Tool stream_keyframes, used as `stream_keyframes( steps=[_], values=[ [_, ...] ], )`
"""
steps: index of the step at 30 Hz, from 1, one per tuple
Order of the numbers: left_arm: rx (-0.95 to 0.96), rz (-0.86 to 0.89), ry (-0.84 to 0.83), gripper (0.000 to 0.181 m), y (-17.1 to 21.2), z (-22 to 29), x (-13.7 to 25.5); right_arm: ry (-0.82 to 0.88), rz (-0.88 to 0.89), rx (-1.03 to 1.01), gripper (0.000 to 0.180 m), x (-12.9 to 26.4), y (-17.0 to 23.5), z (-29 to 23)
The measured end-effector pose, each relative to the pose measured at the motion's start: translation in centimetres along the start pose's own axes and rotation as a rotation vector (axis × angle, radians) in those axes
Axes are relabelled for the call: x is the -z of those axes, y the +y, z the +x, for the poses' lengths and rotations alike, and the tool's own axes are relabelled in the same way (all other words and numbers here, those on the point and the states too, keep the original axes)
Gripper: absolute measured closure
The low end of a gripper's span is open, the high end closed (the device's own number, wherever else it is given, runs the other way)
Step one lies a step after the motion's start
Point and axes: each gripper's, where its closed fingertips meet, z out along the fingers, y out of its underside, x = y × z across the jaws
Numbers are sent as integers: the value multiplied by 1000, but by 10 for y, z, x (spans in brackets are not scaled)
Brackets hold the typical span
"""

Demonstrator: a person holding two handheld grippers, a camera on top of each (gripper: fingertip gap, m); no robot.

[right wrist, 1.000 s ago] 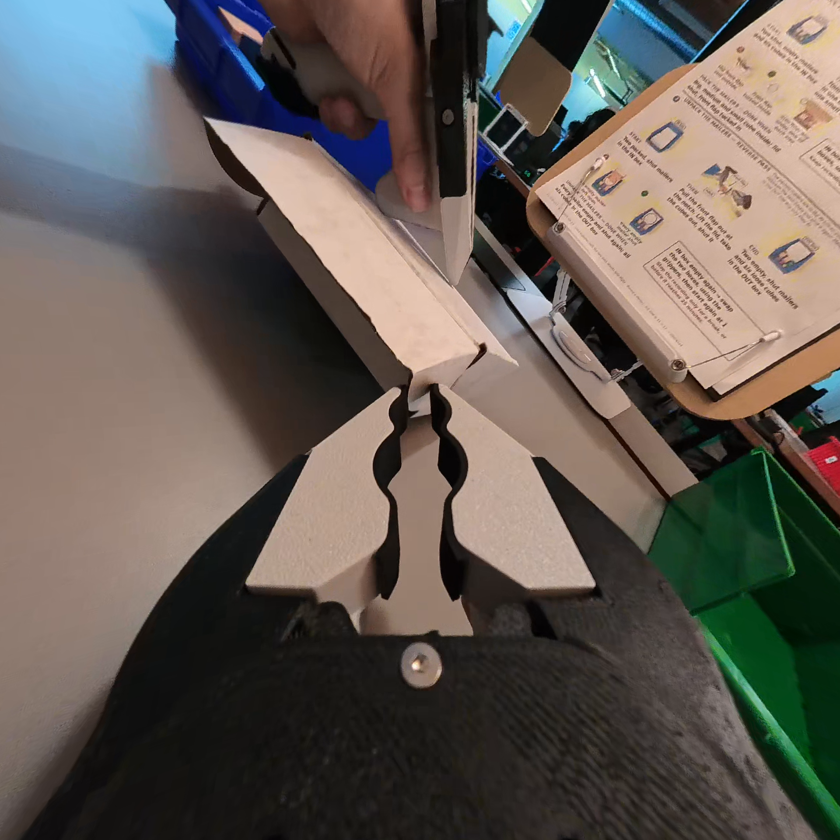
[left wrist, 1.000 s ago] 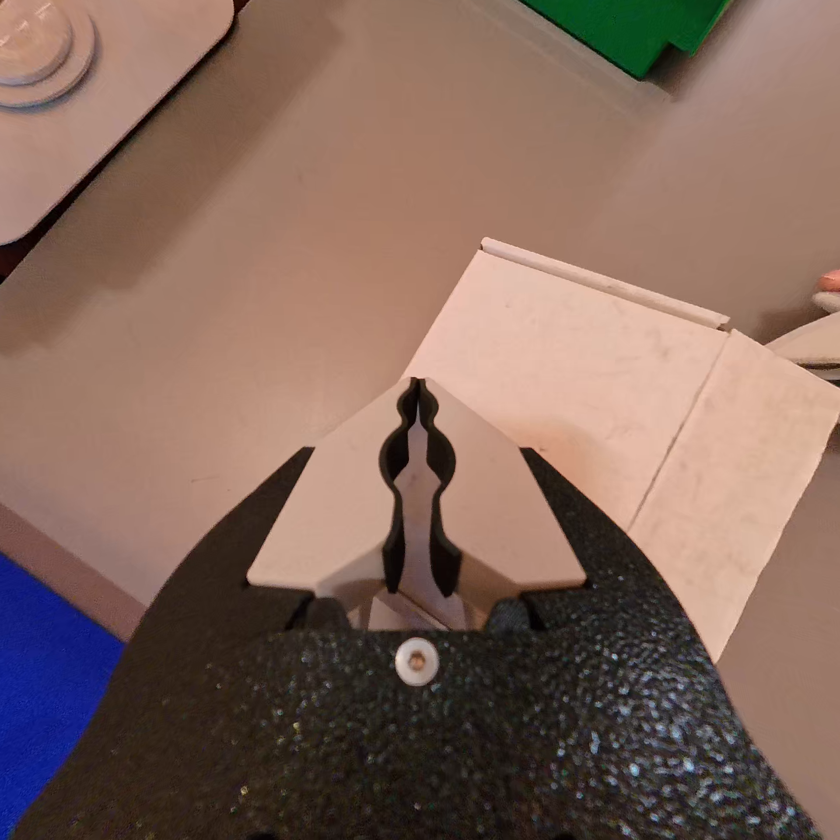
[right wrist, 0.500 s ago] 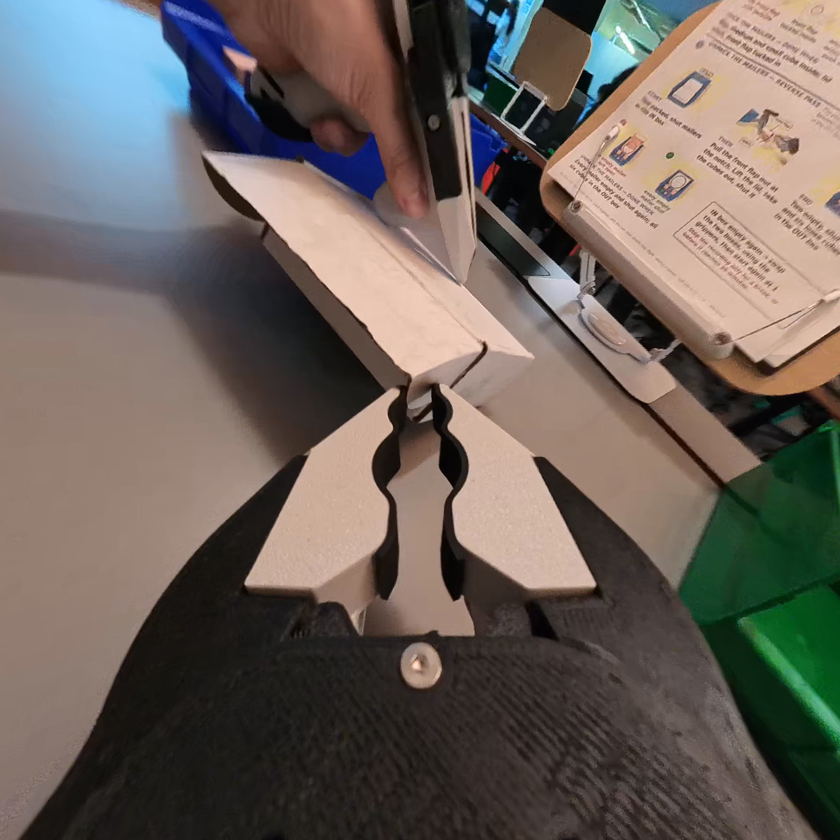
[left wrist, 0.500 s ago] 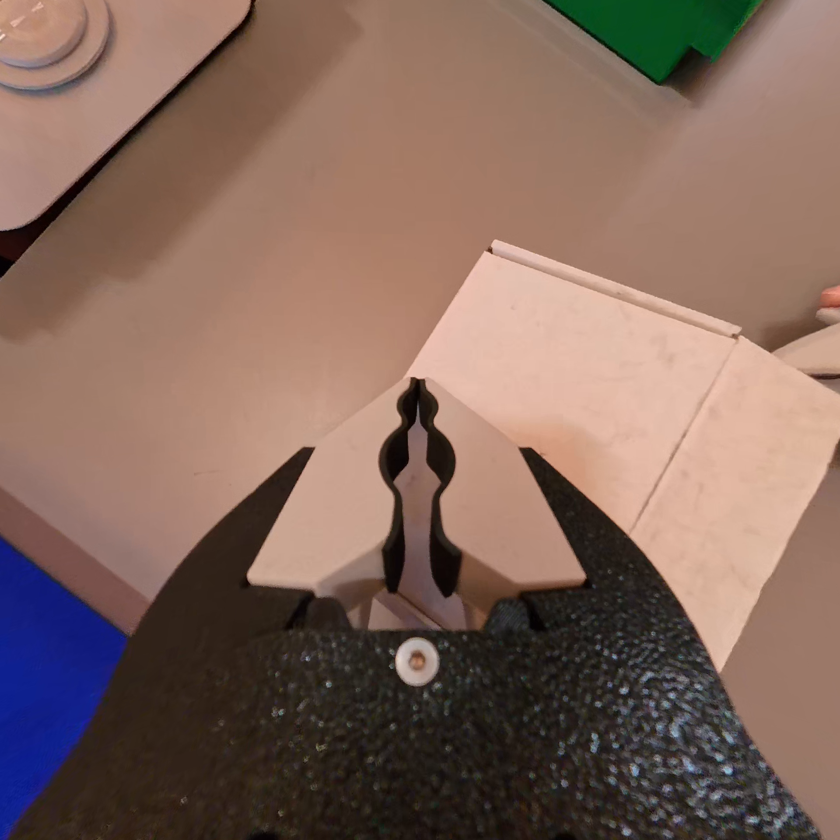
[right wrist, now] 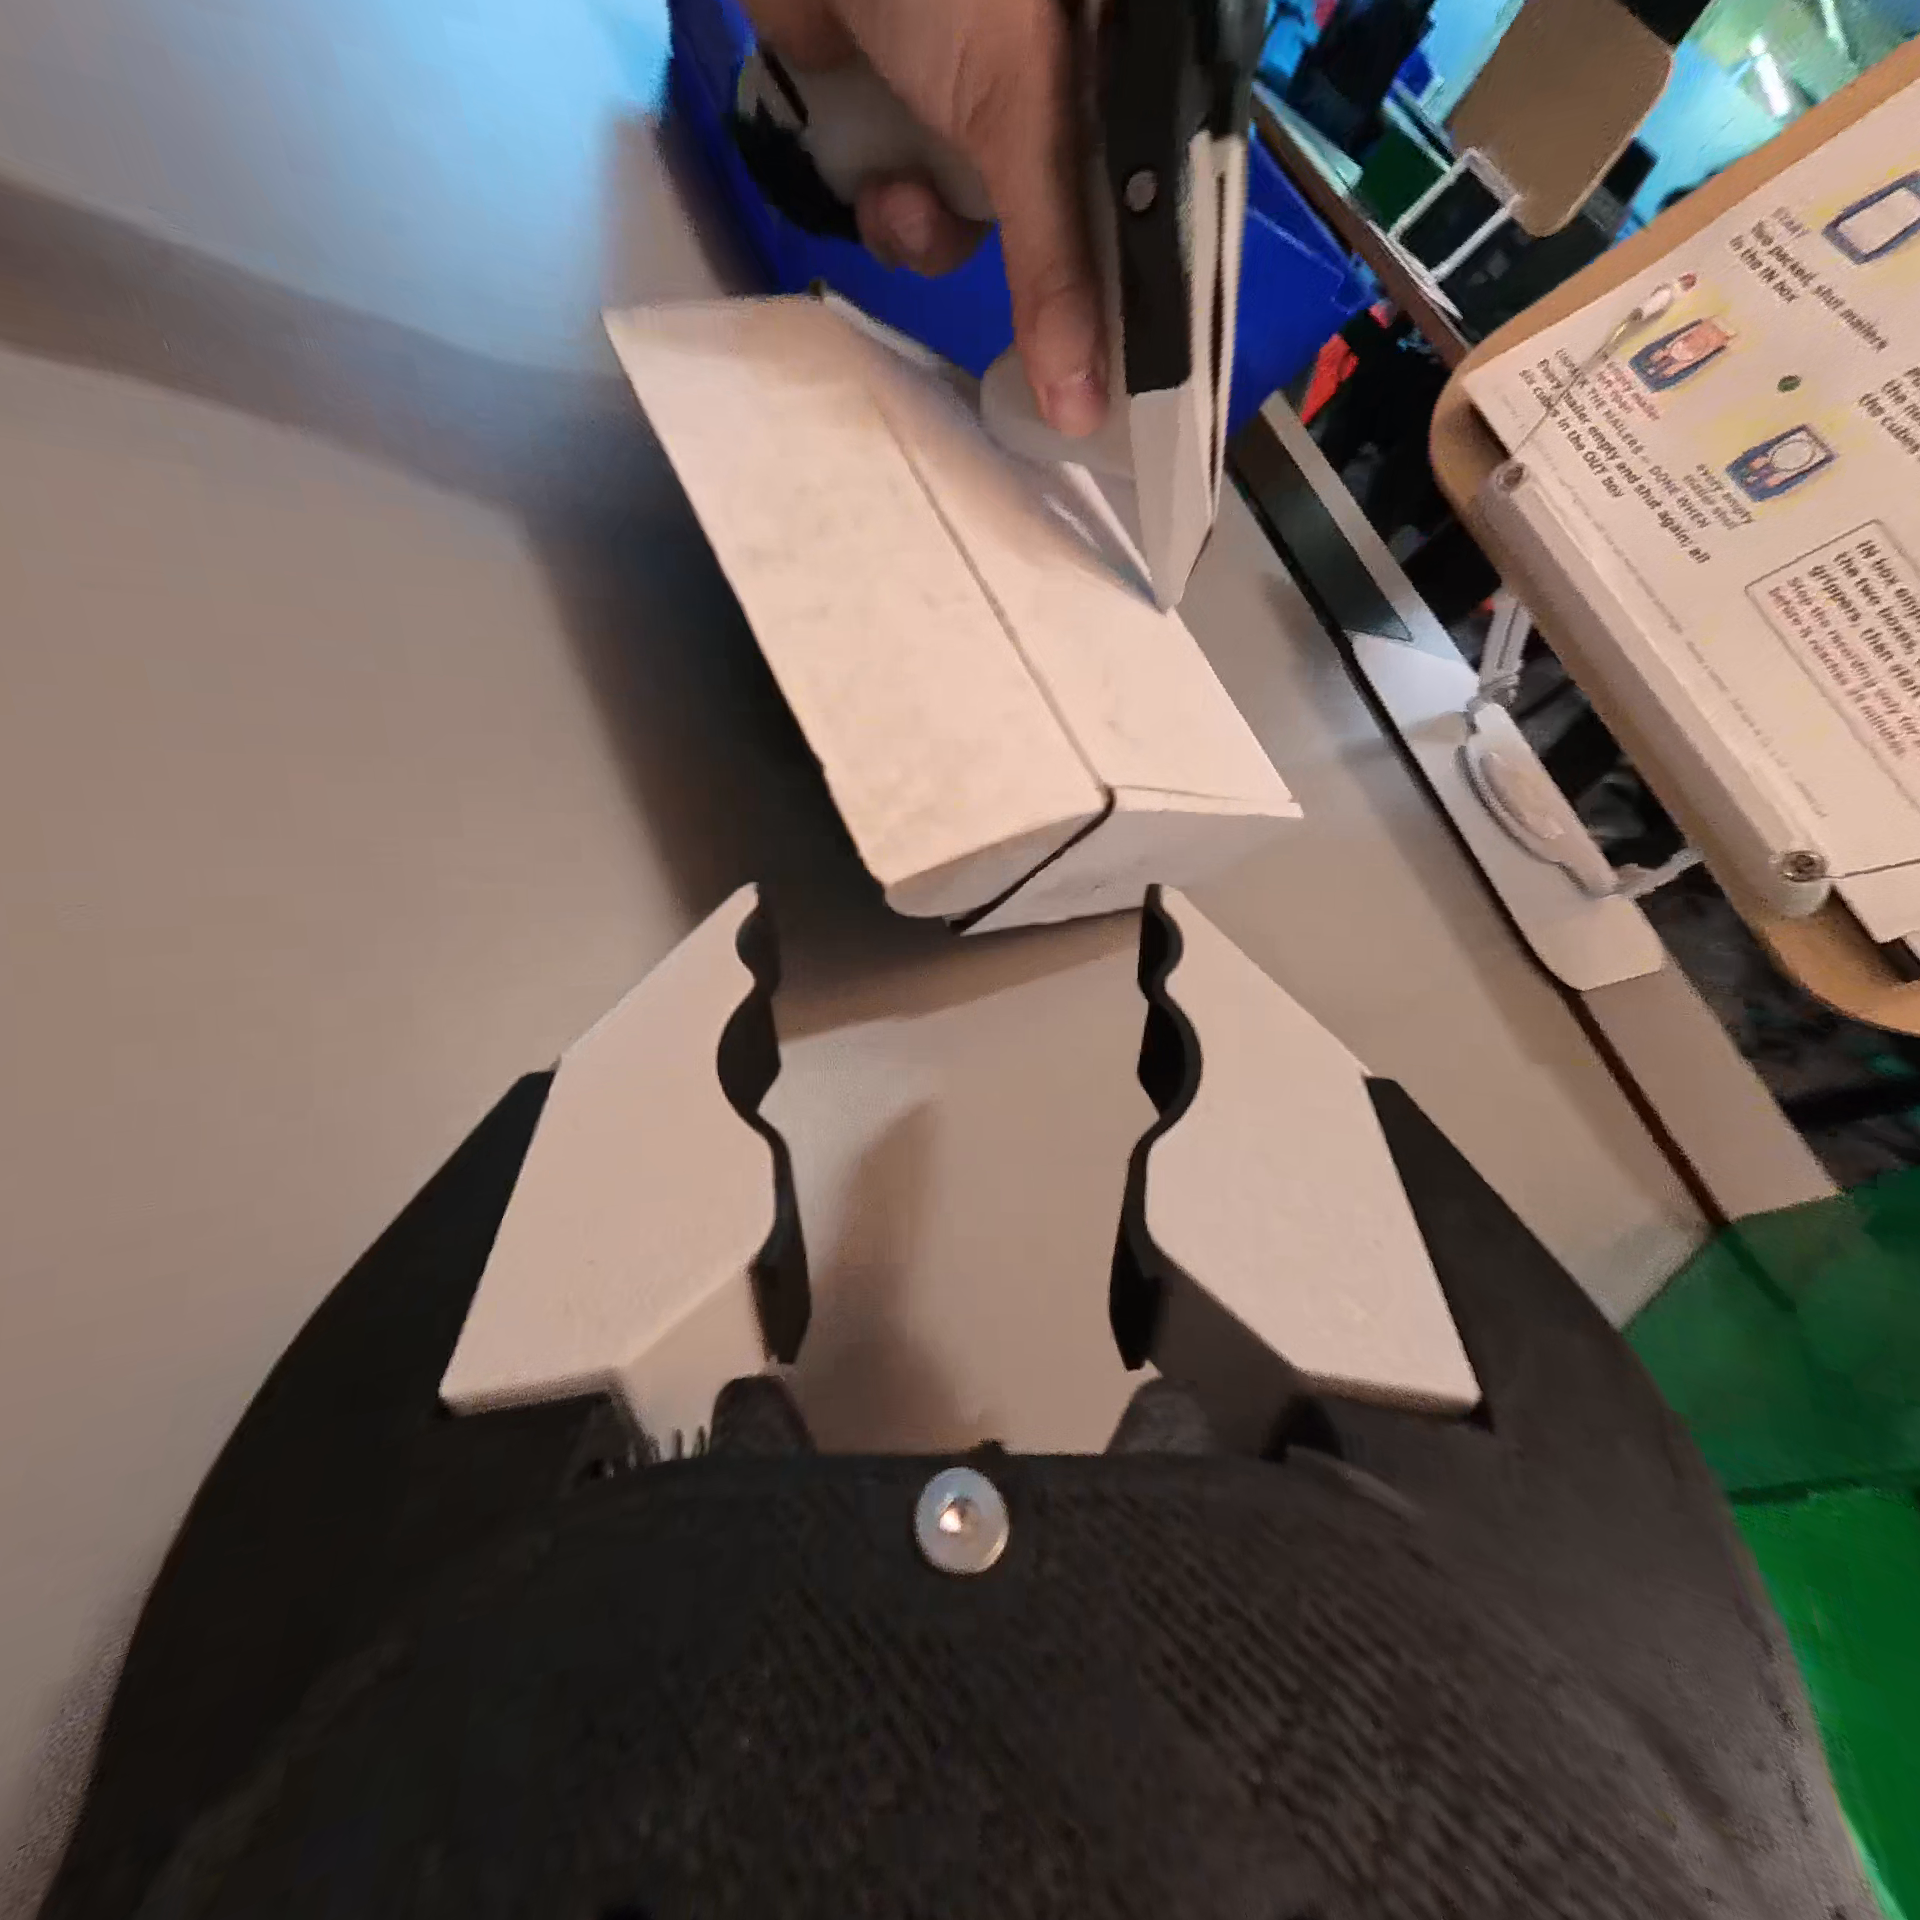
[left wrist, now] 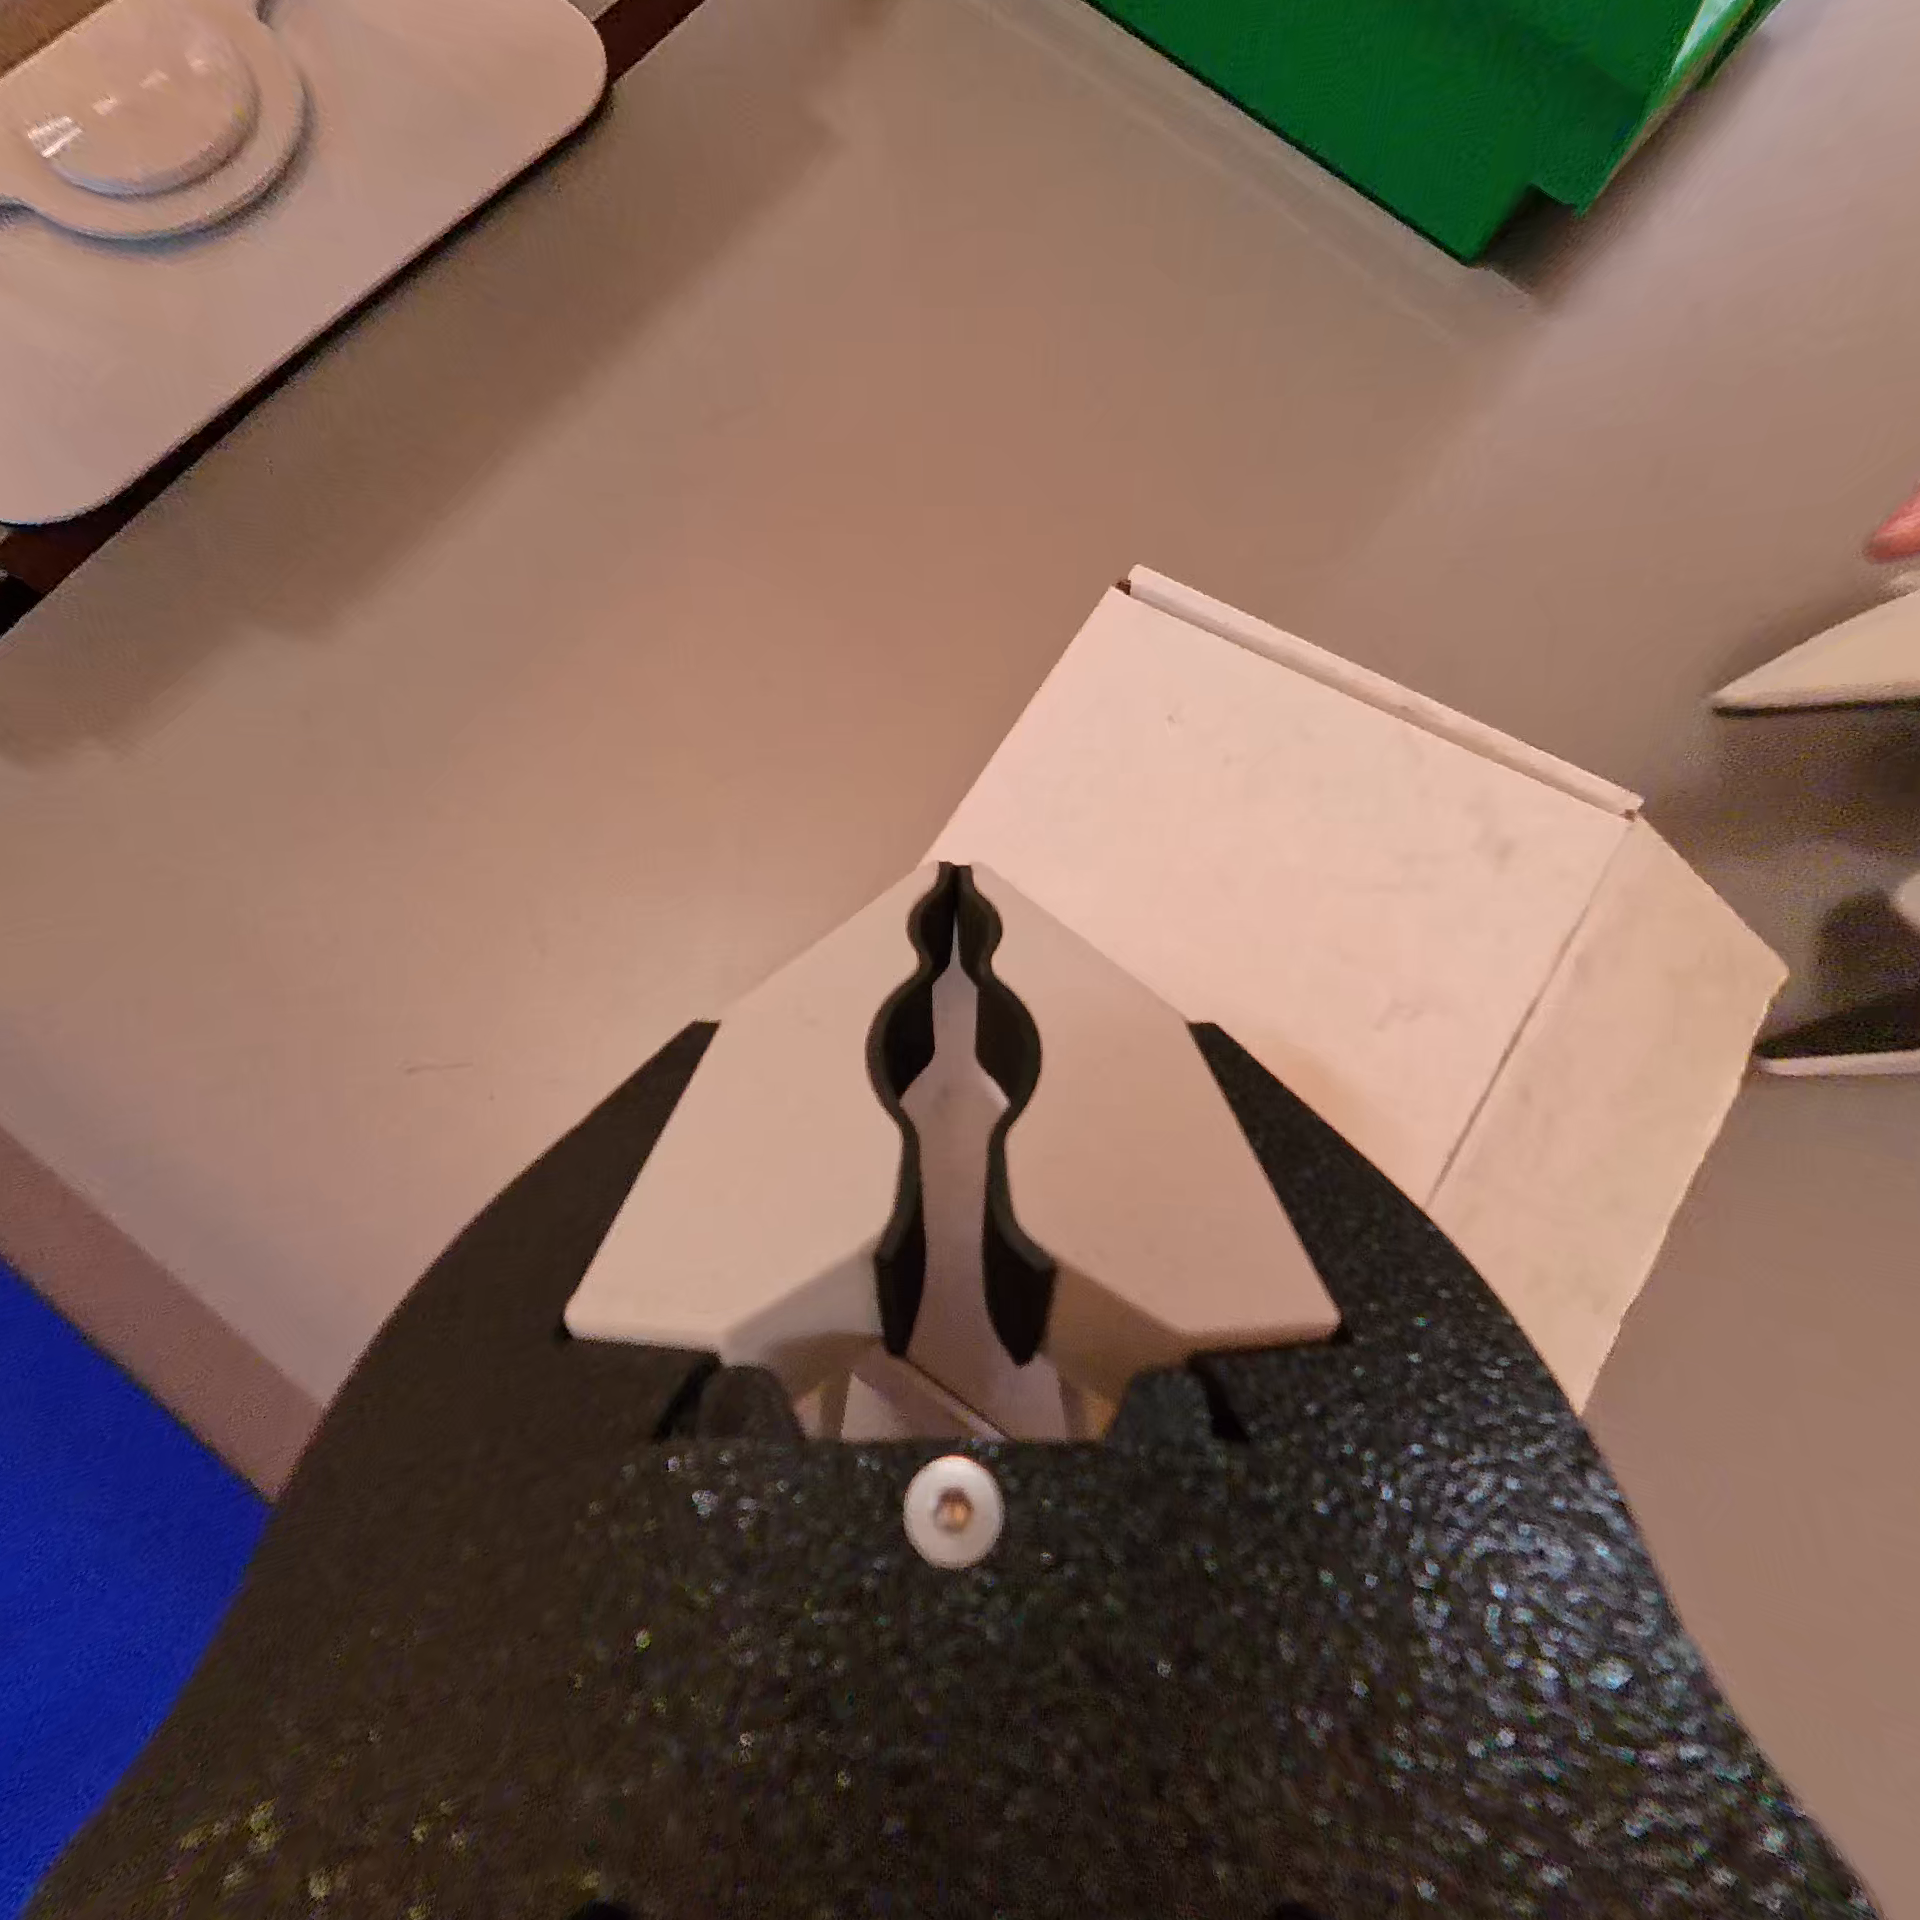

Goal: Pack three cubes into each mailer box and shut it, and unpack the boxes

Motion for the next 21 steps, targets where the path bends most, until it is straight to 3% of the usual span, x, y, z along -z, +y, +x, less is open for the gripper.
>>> stream_keyframes(
  steps=[4,7,15,17,19,21],
  values=[
    [-23,-11,-23,181,1,2,1,23,139,-136,121,11,-20,26],
    [-33,-18,-40,181,3,6,3,80,122,-190,131,7,-14,42],
    [-105,110,-136,181,-1,11,22,-48,45,-222,115,-10,0,15],
    [-86,246,-149,141,-6,14,48,-74,34,-223,113,-9,1,14],
    [-70,345,-75,135,5,25,71,-138,17,-214,111,-9,4,8],
    [-33,341,-4,113,29,29,83,-168,-11,-219,109,-11,10,9]
  ],
)
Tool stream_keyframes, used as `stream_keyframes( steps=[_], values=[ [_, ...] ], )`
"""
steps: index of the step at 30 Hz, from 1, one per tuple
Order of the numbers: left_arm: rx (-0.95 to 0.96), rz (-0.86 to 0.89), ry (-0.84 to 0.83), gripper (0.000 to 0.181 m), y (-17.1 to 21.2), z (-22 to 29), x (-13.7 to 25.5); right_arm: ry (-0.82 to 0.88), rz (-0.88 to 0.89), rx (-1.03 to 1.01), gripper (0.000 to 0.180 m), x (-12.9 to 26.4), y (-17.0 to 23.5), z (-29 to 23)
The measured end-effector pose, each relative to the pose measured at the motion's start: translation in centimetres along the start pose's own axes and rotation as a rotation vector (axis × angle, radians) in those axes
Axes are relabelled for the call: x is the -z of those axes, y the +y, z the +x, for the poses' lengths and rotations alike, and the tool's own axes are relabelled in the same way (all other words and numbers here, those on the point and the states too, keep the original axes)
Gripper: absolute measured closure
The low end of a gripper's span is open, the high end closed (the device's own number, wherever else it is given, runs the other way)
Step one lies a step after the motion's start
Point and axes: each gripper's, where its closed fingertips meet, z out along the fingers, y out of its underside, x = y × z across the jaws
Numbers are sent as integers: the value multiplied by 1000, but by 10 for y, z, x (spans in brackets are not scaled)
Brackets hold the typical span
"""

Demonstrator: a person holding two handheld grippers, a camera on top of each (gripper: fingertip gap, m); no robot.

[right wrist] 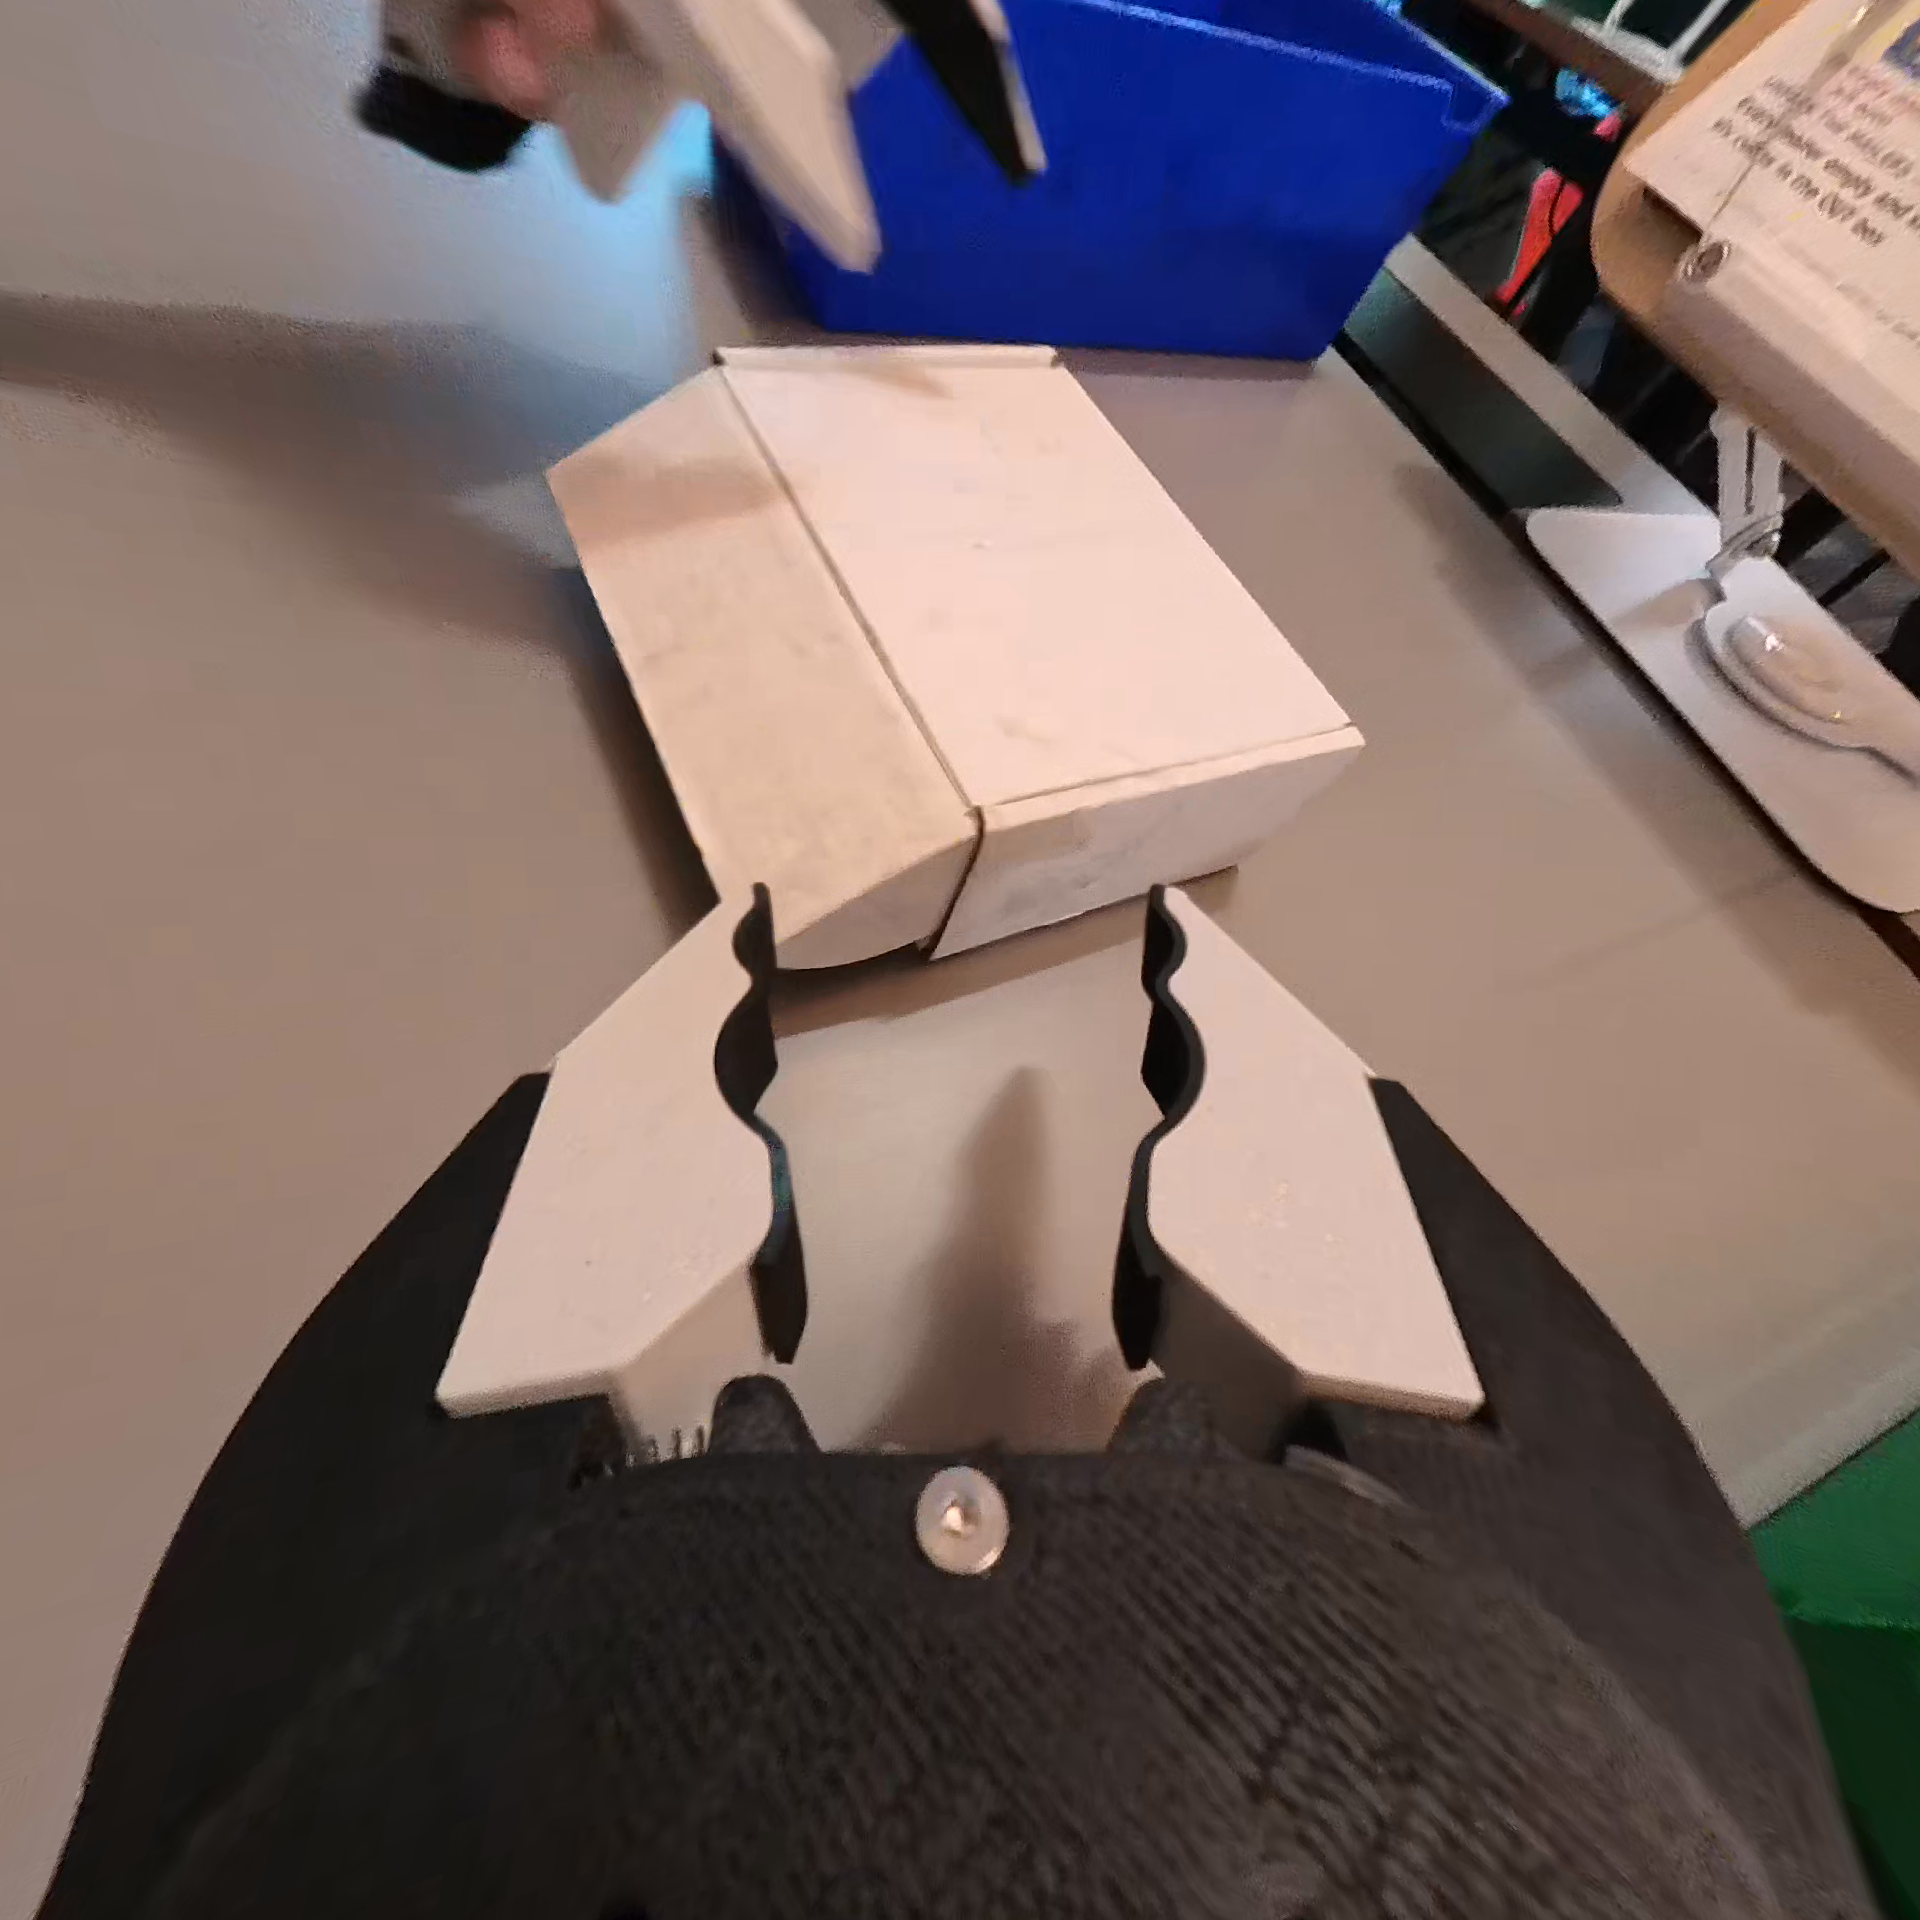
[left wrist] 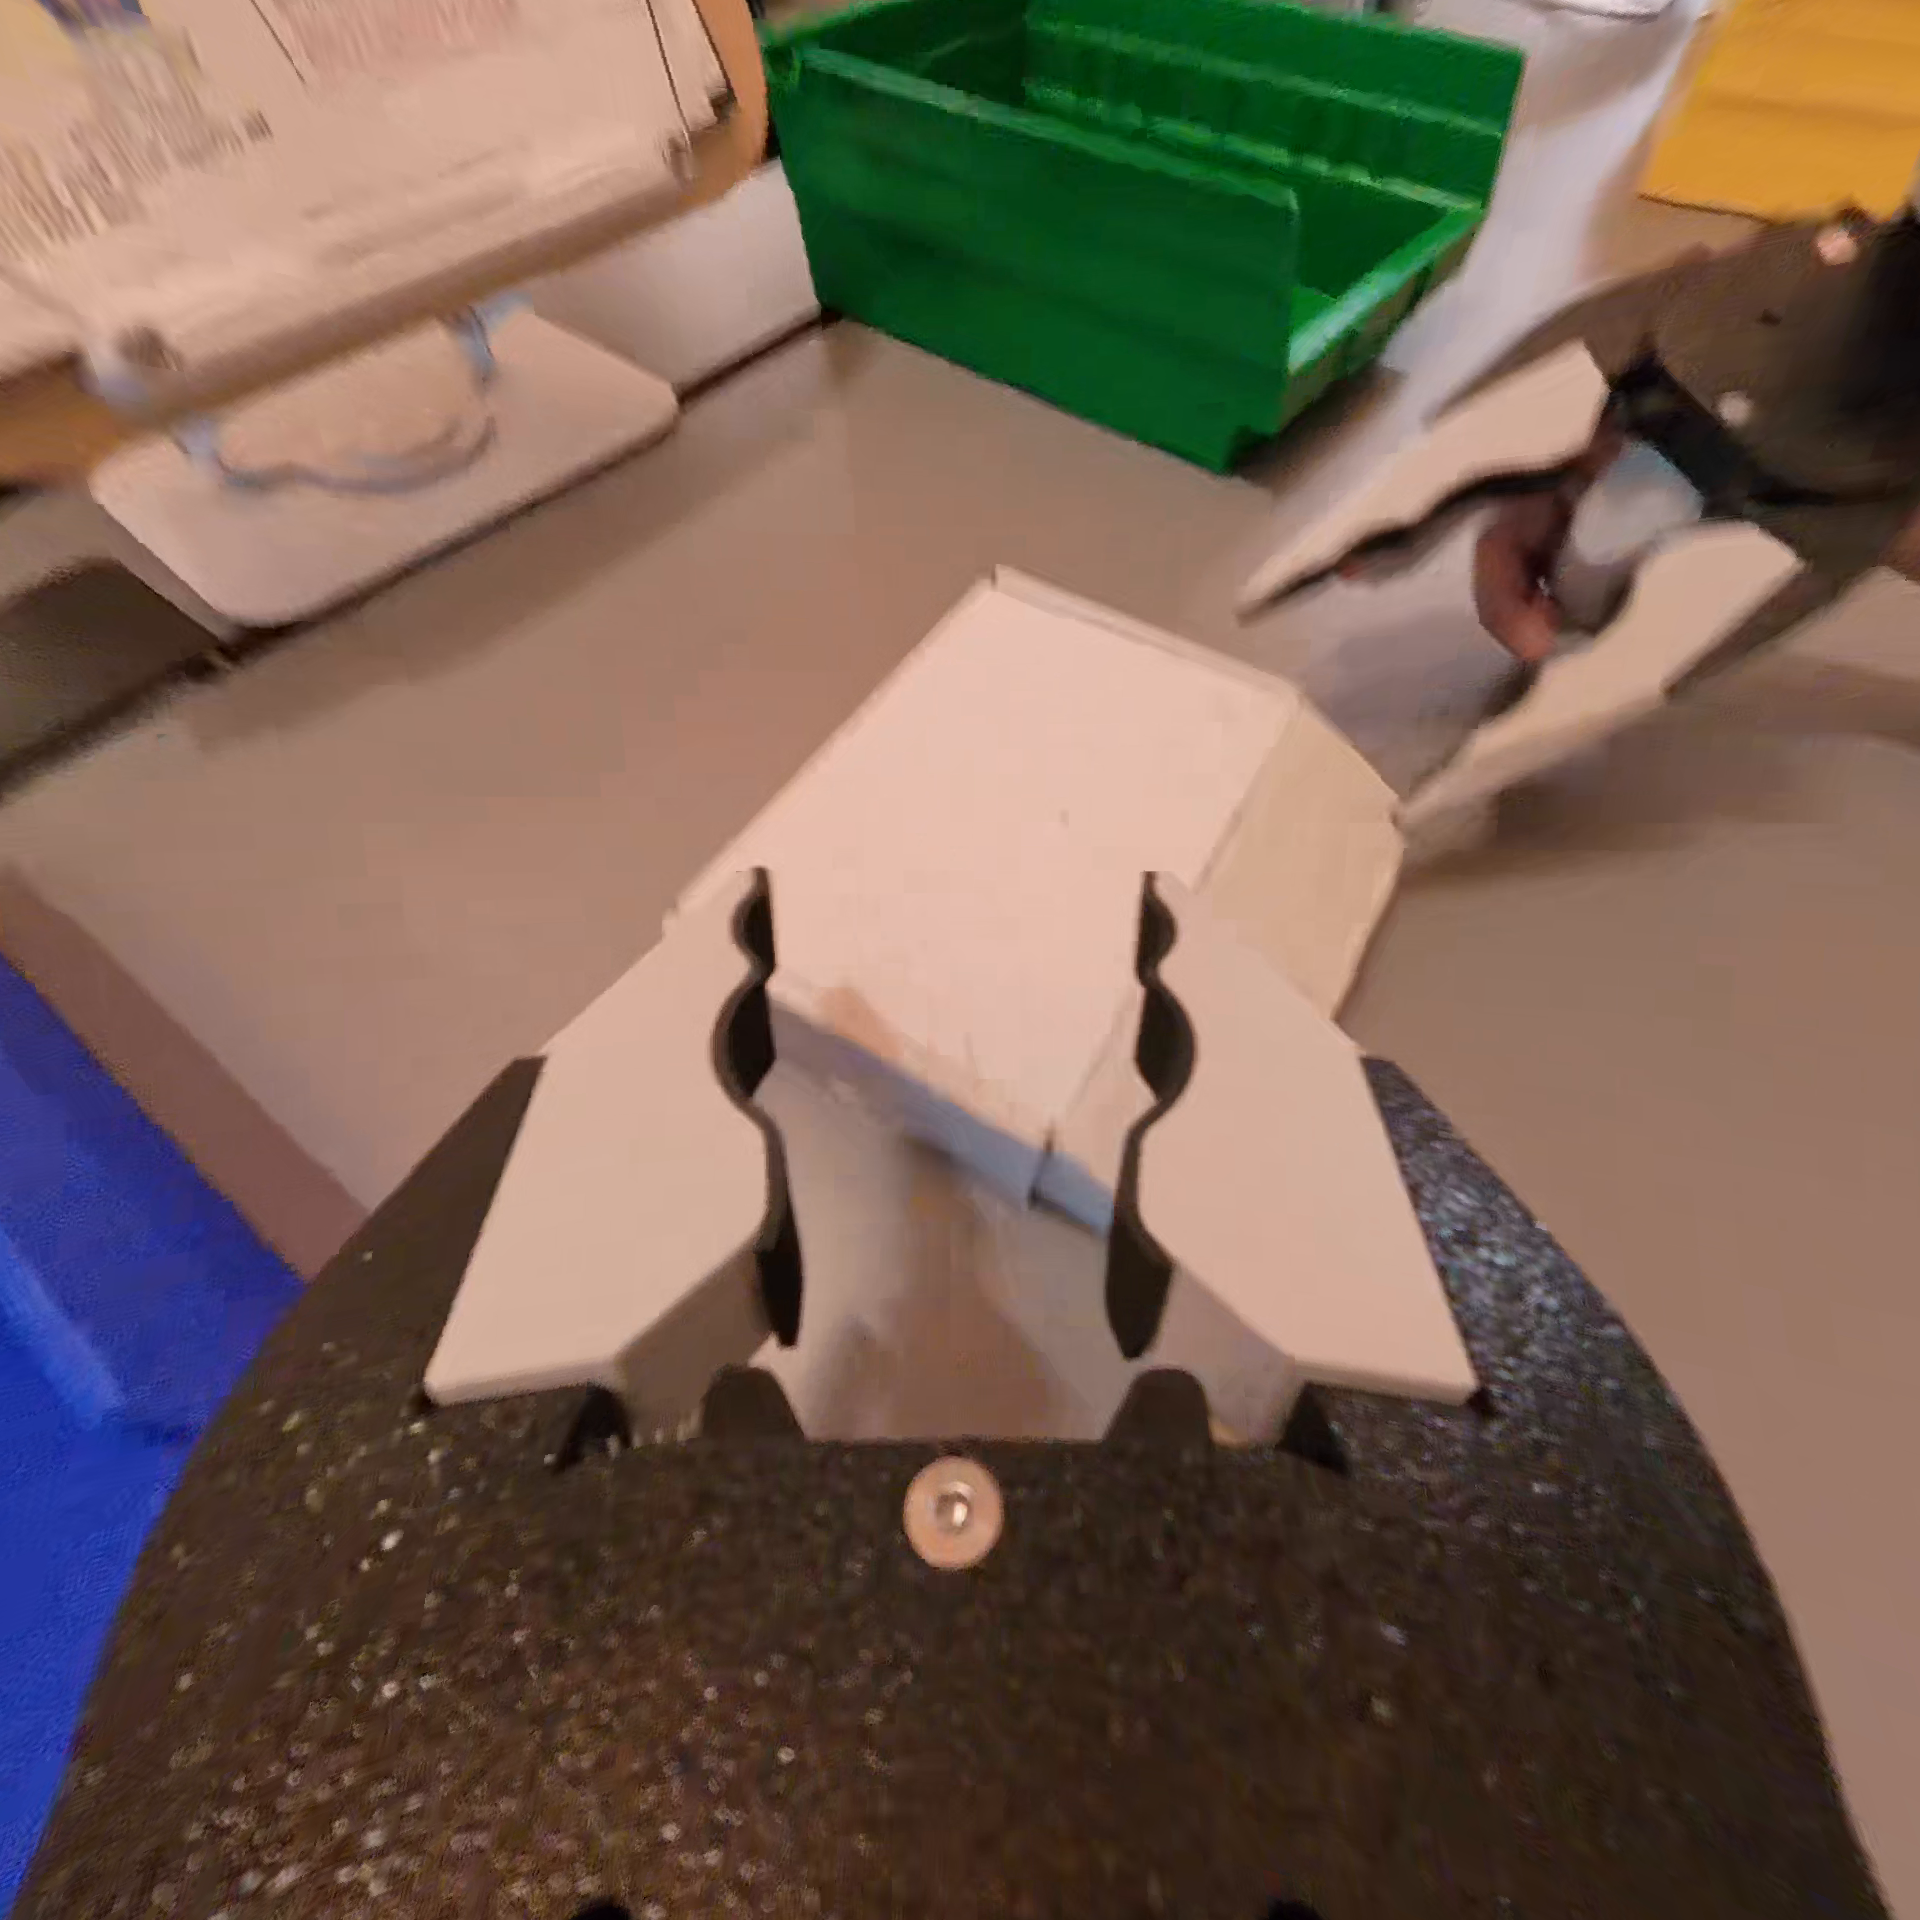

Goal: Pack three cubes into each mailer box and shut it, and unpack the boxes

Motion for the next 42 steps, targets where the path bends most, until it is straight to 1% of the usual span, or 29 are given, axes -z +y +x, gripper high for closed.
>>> stream_keyframes(
  steps=[1,3,7,8,11,14,16,18,20,23,27,31,34,35,37,38,40,41,42],
  values=[
    [20,-34,25,107,14,1,7,-2,-7,-19,105,-1,1,4],
    [34,-100,75,101,40,5,16,-18,2,-69,104,-4,-2,9],
    [3,-171,175,101,68,18,14,-143,-5,-95,105,-11,-1,3],
    [-14,-186,194,101,72,19,11,-172,-1,-90,103,-12,-1,3],
    [-42,-206,246,99,78,21,2,-264,-37,-76,104,-12,4,-2],
    [-54,-188,299,99,77,23,-3,-315,-49,-116,107,-15,7,-3],
    [-58,-173,303,100,77,22,-6,-335,-48,-118,108,-17,7,-5],
    [-88,-158,296,104,78,20,-7,-313,-51,-90,110,-19,9,-2],
    [-122,-165,269,114,81,18,-8,-286,-56,-69,114,-22,10,1],
    [-209,-180,175,128,83,9,-13,-225,-69,-19,126,-26,14,8],
    [-273,-182,103,140,83,5,-15,-173,-84,20,135,-30,15,12],
    [-270,-187,66,142,84,4,-16,-146,-100,42,137,-32,16,15],
    [-305,-201,64,137,88,4,-16,-159,-88,17,134,-32,15,16],
    [-321,-198,71,135,88,5,-15,-165,-97,37,134,-31,16,15],
    [-327,-195,107,131,89,10,-15,-192,-127,103,123,-28,21,10],
    [-324,-196,115,131,89,10,-15,-187,-135,116,123,-28,22,10],
    [-310,-200,125,134,89,10,-15,-178,-149,120,126,-29,24,10],
    [-304,-199,123,140,89,9,-15,-154,-150,131,133,-31,24,14],
    [-300,-198,126,141,89,9,-15,-136,-154,146,137,-32,25,16]
  ],
)
